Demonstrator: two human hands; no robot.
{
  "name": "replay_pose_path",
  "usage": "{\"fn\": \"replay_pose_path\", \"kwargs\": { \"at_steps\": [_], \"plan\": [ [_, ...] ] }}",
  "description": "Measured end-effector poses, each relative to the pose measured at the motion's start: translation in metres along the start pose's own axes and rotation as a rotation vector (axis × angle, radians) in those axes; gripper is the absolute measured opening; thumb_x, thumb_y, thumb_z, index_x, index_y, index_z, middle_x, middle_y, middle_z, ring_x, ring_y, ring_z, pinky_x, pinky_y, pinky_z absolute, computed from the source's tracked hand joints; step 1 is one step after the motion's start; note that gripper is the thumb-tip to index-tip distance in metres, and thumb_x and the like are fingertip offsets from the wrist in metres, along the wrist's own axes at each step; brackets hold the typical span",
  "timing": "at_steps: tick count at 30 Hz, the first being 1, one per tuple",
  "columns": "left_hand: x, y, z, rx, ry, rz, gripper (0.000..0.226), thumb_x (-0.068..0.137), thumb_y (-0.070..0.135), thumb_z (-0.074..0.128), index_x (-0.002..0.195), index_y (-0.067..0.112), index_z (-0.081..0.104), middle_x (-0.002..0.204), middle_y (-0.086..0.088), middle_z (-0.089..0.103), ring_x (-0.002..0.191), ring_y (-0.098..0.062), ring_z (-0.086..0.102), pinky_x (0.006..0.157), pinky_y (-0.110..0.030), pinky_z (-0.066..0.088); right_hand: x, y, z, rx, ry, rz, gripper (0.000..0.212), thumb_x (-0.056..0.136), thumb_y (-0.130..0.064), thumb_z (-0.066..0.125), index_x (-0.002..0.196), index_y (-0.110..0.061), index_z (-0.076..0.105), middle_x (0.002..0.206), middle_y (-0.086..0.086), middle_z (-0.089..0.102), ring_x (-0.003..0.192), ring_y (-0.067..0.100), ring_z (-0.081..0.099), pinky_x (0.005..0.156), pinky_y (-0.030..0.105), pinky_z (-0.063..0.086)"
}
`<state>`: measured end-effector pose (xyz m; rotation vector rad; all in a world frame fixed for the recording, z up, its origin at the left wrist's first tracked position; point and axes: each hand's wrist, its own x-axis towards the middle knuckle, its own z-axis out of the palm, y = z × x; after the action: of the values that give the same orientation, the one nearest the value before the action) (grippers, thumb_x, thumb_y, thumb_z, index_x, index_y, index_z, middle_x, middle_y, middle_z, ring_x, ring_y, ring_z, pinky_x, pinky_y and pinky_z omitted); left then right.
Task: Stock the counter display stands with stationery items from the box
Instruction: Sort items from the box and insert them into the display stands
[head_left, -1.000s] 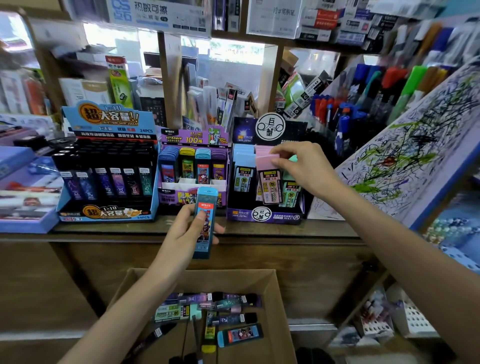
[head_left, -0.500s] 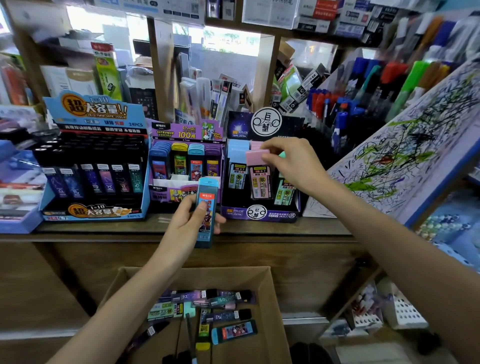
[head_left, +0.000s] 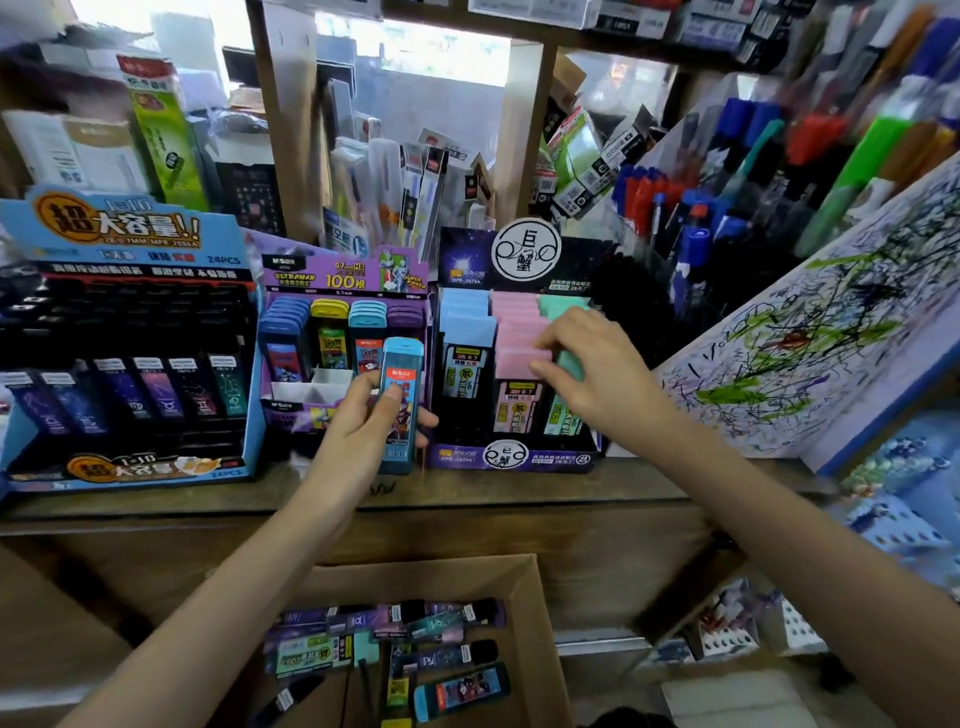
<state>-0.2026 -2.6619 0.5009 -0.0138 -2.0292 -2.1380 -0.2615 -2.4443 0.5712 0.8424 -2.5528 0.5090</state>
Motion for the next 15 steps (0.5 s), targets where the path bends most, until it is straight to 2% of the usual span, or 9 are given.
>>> {"fn": "replay_pose_path", "kwargs": {
  "at_steps": [3, 8, 11, 14, 15],
  "plan": [
    [0.009, -0.005, 0.001, 0.029, -0.031, 0.014, 0.015, 0.099, 0.029, 0.038, 0.106, 0.025, 0.050, 0.083, -0.002, 0.072, 0.069, -0.013, 0.064, 0.063, -0.024, 0.051, -0.004, 0.006, 0.006, 0.010, 0.073, -0.018, 0.017, 0.085, -0.015, 0.066, 0.096, -0.002, 0.063, 0.096, 0.009, 0.053, 0.092, 0.014, 0.038, 0.083, 0.021, 0.028],
    [0.013, -0.006, 0.007, 0.014, -0.065, 0.033, 0.017, 0.098, 0.030, 0.038, 0.106, 0.021, 0.050, 0.085, -0.003, 0.072, 0.067, -0.012, 0.065, 0.058, -0.019, 0.051, -0.006, 0.008, 0.011, 0.080, 0.131, -0.009, 0.022, 0.085, -0.011, 0.066, 0.106, -0.005, 0.063, 0.099, 0.001, 0.049, 0.095, 0.013, 0.039, 0.082, 0.017, 0.028],
    [0.011, -0.001, 0.011, -0.003, -0.077, 0.045, 0.018, 0.098, 0.028, 0.038, 0.107, 0.018, 0.050, 0.084, -0.003, 0.072, 0.067, -0.012, 0.065, 0.058, -0.019, 0.051, -0.008, 0.004, 0.009, 0.054, 0.137, -0.015, 0.014, 0.083, -0.008, 0.067, 0.097, -0.003, 0.064, 0.098, 0.010, 0.055, 0.093, 0.019, 0.045, 0.082, 0.021, 0.032],
    [0.003, 0.004, 0.016, -0.017, -0.106, 0.069, 0.018, 0.096, 0.030, 0.039, 0.107, 0.020, 0.049, 0.082, -0.001, 0.073, 0.066, -0.011, 0.065, 0.059, -0.019, 0.051, -0.009, -0.008, 0.005, -0.072, 0.185, -0.029, 0.017, 0.081, -0.007, 0.069, 0.097, -0.003, 0.065, 0.105, 0.014, 0.056, 0.099, 0.029, 0.049, 0.087, 0.036, 0.042],
    [0.000, 0.005, 0.017, -0.023, -0.116, 0.078, 0.018, 0.095, 0.031, 0.040, 0.106, 0.021, 0.049, 0.082, -0.001, 0.073, 0.066, -0.011, 0.065, 0.059, -0.019, 0.051, -0.010, -0.014, 0.005, -0.075, 0.218, -0.044, 0.019, 0.081, -0.007, 0.068, 0.099, -0.004, 0.065, 0.106, 0.014, 0.056, 0.101, 0.028, 0.049, 0.088, 0.035, 0.042]
  ]
}}
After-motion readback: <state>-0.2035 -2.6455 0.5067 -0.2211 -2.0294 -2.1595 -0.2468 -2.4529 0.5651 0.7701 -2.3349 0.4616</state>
